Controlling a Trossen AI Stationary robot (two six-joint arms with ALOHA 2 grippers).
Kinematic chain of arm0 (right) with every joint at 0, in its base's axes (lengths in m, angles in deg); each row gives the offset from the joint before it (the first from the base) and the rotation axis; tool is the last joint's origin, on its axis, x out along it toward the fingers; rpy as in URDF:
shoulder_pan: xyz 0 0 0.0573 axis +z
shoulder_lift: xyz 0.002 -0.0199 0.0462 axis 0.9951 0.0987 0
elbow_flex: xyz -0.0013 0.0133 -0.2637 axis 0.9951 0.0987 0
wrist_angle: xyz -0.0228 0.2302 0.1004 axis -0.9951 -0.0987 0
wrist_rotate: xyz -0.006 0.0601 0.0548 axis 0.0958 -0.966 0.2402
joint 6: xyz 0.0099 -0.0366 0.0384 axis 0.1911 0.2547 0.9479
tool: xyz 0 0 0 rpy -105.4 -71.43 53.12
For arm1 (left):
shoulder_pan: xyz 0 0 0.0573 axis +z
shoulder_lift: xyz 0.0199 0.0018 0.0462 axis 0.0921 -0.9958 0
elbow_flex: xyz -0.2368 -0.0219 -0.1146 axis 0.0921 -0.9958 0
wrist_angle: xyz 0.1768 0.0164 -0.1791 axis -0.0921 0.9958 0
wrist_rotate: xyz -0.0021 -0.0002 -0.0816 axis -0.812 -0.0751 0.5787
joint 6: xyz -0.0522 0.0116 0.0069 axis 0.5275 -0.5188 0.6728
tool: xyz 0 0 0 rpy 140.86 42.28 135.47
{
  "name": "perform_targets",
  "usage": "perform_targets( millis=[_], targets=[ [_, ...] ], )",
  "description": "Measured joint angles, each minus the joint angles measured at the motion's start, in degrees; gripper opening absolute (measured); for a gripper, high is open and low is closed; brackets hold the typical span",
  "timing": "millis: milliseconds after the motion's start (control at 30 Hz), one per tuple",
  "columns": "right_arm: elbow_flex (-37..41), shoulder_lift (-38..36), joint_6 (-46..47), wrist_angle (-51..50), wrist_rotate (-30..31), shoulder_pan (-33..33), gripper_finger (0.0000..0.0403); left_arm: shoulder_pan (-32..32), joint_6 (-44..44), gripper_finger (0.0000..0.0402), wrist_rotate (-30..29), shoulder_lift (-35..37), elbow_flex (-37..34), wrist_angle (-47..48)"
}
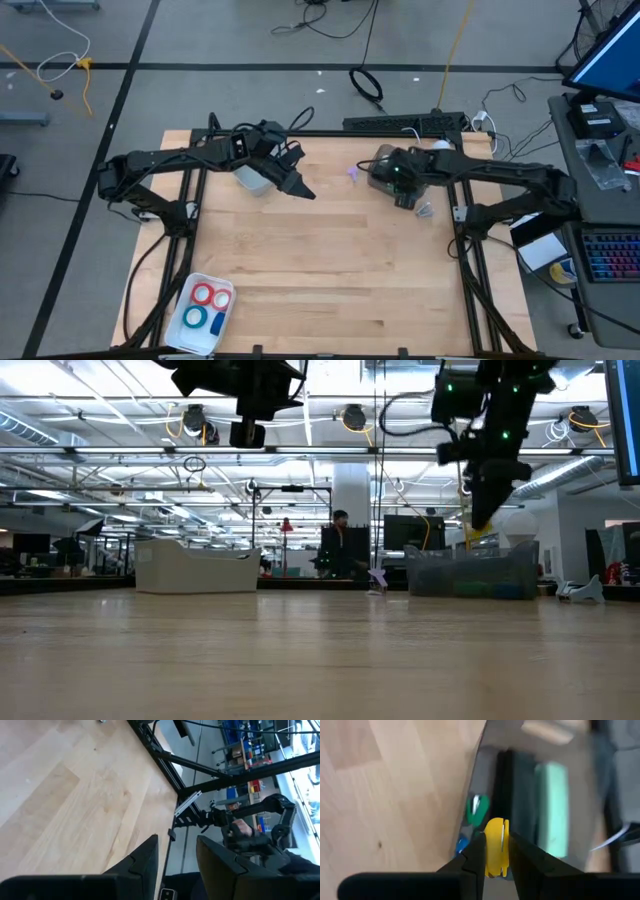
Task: Pick and place Stapler, Stapler remover, tape
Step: Put the small yellow stapler into the black bin, then put the light blue staple remover into the grey bin
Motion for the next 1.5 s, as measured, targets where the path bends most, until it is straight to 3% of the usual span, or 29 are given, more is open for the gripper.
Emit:
perform_targets(
  millis=[100, 467, 933, 1133, 1267, 1500],
  targets=[
    [2.67, 0.00, 0.05, -0.27, -2.27, -1.24, 0.0066, 0.00, -0.30, 0.0131, -0.14, 0.01, 0.00, 0.00],
    [6.27, 0.02, 1.20, -0.03, -1.91, -3.22, 0.0073, 0.00, -1.28, 0.0131, -2.03, 0.02, 0.00, -0.07],
    [6.27, 0.02, -0.26, 0.63, -1.58, -3.89, 0.0138, 0.00, -1.20, 0.0131, -3.51, 0.02, 0.00, -0.07],
    [6.27, -0.29, -0.98, 1.57, 1.10, -3.89, 0.0132, 0.00, -2.02, 0.0131, -3.77, 0.02, 0.00, -0.06],
    [6.22, -2.32, 0.99, -0.51, 4.18, -3.85, 0.0119, 0.00, -7.17, 0.0131, -4.78, 0.04, 0.00, 0.07],
    [6.20, -8.83, 9.94, -12.15, -6.57, -3.85, 0.0101, 0.00, -14.63, 0.0131, -11.59, 0.04, 0.00, 3.96]
  ],
)
